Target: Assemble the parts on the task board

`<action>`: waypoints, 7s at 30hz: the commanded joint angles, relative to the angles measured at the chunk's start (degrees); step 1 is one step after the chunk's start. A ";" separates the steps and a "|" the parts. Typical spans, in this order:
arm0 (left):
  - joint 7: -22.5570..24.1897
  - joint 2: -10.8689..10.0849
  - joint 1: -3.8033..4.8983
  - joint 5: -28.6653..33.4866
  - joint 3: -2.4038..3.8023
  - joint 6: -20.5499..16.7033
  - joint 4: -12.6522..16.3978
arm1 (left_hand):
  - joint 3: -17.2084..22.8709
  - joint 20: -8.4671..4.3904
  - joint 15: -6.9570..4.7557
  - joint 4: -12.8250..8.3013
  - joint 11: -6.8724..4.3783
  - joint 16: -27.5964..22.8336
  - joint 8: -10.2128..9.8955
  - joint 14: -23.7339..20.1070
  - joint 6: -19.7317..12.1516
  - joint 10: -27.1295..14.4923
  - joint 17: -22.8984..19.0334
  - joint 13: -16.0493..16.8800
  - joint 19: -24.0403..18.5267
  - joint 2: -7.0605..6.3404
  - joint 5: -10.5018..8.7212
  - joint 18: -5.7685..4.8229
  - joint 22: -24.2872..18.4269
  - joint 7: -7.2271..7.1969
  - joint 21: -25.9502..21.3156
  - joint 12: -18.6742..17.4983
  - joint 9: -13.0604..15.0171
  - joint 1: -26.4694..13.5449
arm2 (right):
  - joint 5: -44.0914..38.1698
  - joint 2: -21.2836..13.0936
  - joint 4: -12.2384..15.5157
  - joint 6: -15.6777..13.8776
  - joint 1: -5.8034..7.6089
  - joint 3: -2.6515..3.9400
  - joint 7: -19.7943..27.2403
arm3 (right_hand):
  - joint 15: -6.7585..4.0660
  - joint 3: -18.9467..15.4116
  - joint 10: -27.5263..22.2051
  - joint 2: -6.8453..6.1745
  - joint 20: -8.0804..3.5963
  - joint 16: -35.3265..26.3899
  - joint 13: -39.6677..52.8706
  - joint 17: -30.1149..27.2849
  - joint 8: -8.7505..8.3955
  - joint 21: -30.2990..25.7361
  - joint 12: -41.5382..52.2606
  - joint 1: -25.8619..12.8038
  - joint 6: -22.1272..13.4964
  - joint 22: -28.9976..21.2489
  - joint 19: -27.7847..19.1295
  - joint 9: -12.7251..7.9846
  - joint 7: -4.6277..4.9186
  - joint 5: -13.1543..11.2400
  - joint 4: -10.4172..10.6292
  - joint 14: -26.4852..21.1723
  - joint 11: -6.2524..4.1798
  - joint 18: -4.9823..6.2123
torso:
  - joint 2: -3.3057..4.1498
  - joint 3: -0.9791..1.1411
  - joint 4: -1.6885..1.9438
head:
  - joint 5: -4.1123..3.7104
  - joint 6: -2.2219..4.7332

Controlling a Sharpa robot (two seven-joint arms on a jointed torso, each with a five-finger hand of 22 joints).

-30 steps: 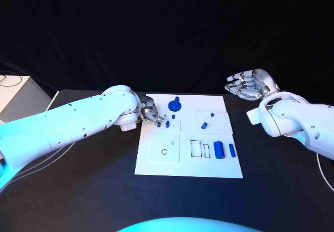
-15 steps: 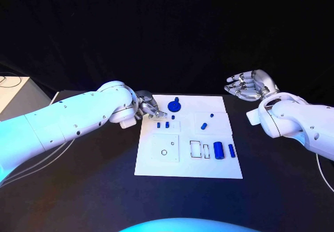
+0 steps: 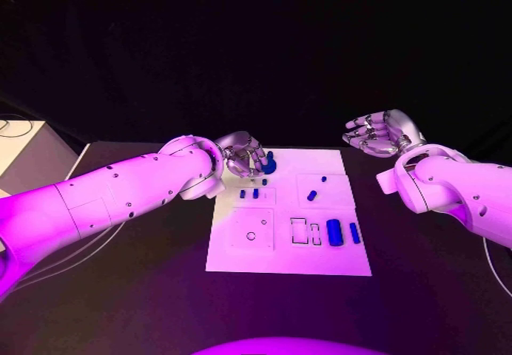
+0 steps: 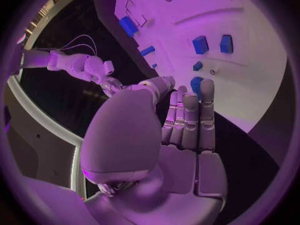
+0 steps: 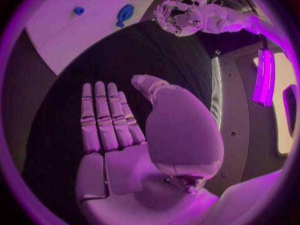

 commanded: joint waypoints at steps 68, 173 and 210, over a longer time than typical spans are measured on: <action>-1.01 9.82 -1.70 -20.33 -2.53 1.86 -11.67 | 1.35 -0.02 -0.19 -2.29 -0.34 10.06 -4.62 5.90 8.73 2.74 1.13 -8.61 4.76 0.93 -0.50 -0.21 7.16 -1.48 6.37 -3.70 -8.18 -1.16 | -0.18 0.01 0.89 0.30 0.03 0.03 1.26 | 0.21 0.32 -0.42 0.26 -0.15 -0.30 -0.06 -0.26 -0.24 0.03 -0.02 0.05 -0.05 -0.39 -0.47 -0.12 0.46 1.04 -0.48 0.11 0.07 0.35 | 0.01 -0.01 -0.03 | -0.84 -0.53; -1.11 3.70 -2.11 -16.78 0.53 4.38 -7.86 | 2.69 -1.22 -1.59 -5.47 -1.88 13.15 -5.70 10.38 16.03 10.14 3.32 -11.60 7.98 3.04 -0.60 -1.08 12.23 -2.27 10.55 -7.19 -8.64 -3.42 | -0.19 -0.24 0.95 0.30 0.04 0.03 1.23 | 0.22 0.46 -0.39 0.23 -0.14 -0.34 -0.06 -0.39 -0.24 0.06 0.00 -0.01 0.02 -0.62 -0.50 -0.15 0.46 1.24 -0.54 0.13 0.07 0.35 | -0.03 -0.01 0.10 | -0.80 -0.79; -1.35 4.63 -2.20 -16.67 0.05 5.64 -8.90 | 2.68 -1.26 -1.60 -5.86 -1.86 13.06 -6.10 10.12 16.17 10.43 2.83 -11.79 7.70 3.02 -0.68 -1.04 12.07 -2.23 10.37 -7.74 -8.69 -3.36 | -0.22 -0.34 1.10 0.31 0.04 0.03 1.23 | 0.22 0.59 -0.40 0.19 -0.13 -0.37 -0.06 -0.50 -0.26 0.08 0.00 -0.01 0.05 -0.82 -0.50 -0.17 0.45 1.29 -0.64 0.16 0.07 0.35 | -0.09 -0.03 0.15 | -1.16 -1.01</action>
